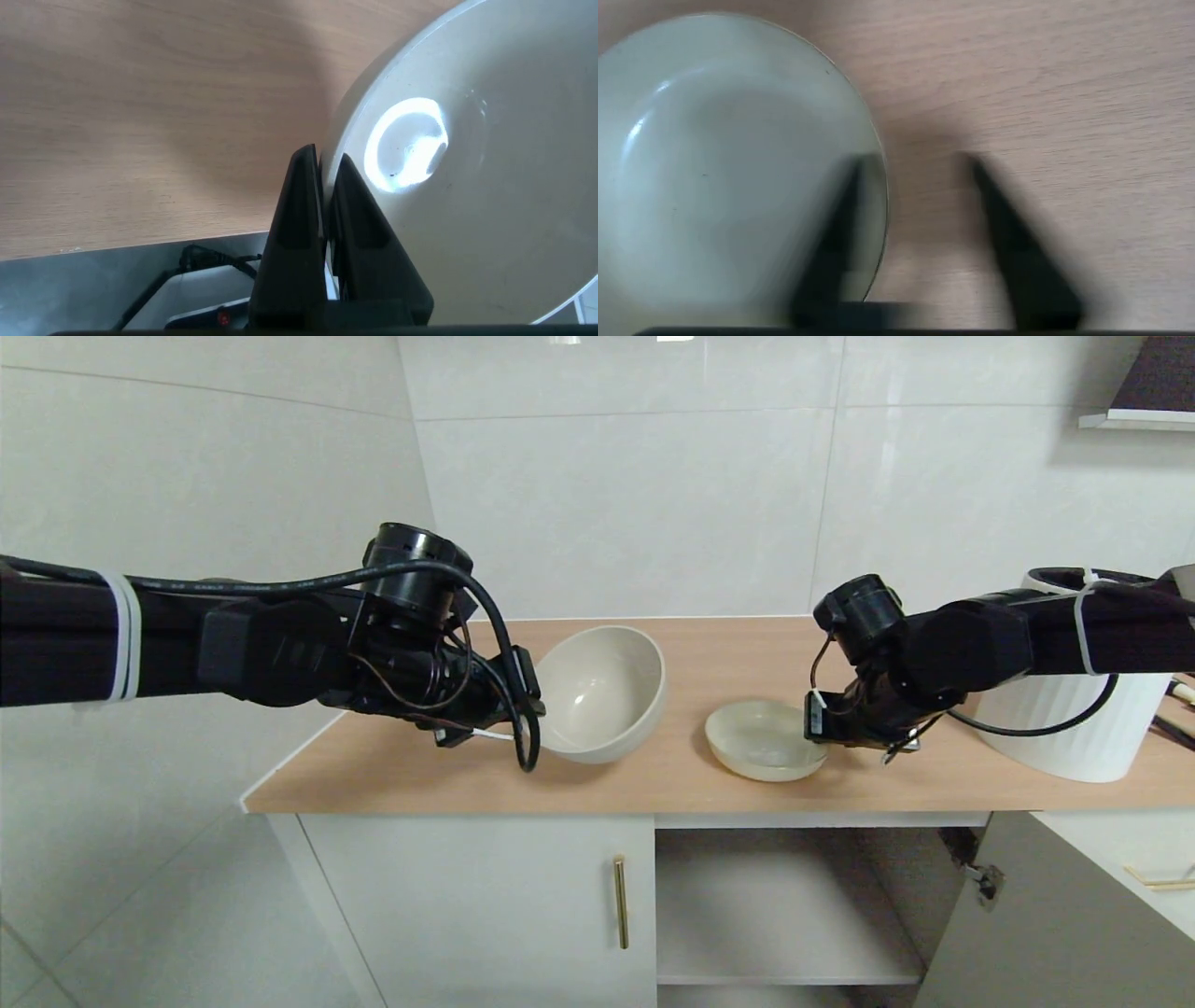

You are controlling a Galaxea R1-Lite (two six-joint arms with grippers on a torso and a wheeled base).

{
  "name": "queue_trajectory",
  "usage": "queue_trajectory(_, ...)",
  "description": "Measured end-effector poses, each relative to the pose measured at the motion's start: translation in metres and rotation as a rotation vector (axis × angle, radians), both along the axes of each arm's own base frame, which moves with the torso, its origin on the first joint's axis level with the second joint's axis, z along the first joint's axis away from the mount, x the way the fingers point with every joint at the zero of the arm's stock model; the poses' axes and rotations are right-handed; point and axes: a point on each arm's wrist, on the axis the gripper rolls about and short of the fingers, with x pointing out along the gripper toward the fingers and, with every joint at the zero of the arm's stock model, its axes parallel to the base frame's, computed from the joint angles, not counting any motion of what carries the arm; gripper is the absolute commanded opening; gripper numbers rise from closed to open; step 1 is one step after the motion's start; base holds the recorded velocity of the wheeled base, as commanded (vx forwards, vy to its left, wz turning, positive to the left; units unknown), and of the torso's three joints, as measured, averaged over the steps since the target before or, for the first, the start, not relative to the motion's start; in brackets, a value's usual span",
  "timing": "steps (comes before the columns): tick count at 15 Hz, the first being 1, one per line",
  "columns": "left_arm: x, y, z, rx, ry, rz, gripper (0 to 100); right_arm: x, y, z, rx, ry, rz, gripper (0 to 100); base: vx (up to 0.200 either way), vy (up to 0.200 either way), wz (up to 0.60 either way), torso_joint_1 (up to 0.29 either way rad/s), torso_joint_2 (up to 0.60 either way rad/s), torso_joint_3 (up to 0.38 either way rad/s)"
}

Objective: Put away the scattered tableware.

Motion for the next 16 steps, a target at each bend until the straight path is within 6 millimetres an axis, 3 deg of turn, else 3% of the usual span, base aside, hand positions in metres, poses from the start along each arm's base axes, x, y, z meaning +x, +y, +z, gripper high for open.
queue_trajectory(5,-0.001,0.0,0.001,0.005,-0.006,-0.005,0,0.0,0.001,-0.001,0.005,0.001,0.003,0,0.0,0.0,0.0,0.0,0.0,0.0)
queue_trajectory(8,-0.012,0.0,-0.002,0.049,-0.046,-0.064,0,-0.009,-0.002,0.01,0.025,-0.007,-0.004,0,0.0,0.0,0.0,0.0,0.0,0.0)
queue_trajectory(12,-0.035,0.006,-0.007,0.081,-0.087,-0.119,0,-0.041,-0.013,0.033,0.108,-0.004,0.052,0,0.0,0.0,0.0,0.0,0.0,0.0)
queue_trajectory(14,-0.052,0.01,-0.006,0.081,-0.095,-0.13,0,-0.068,-0.022,0.05,0.186,-0.003,0.12,0,0.0,0.0,0.0,0.0,0.0,0.0)
queue_trajectory(16,-0.07,0.013,-0.005,0.08,-0.104,-0.15,0,-0.097,-0.032,0.054,0.236,0.032,0.179,0,0.0,0.0,0.0,0.0,0.0,0.0)
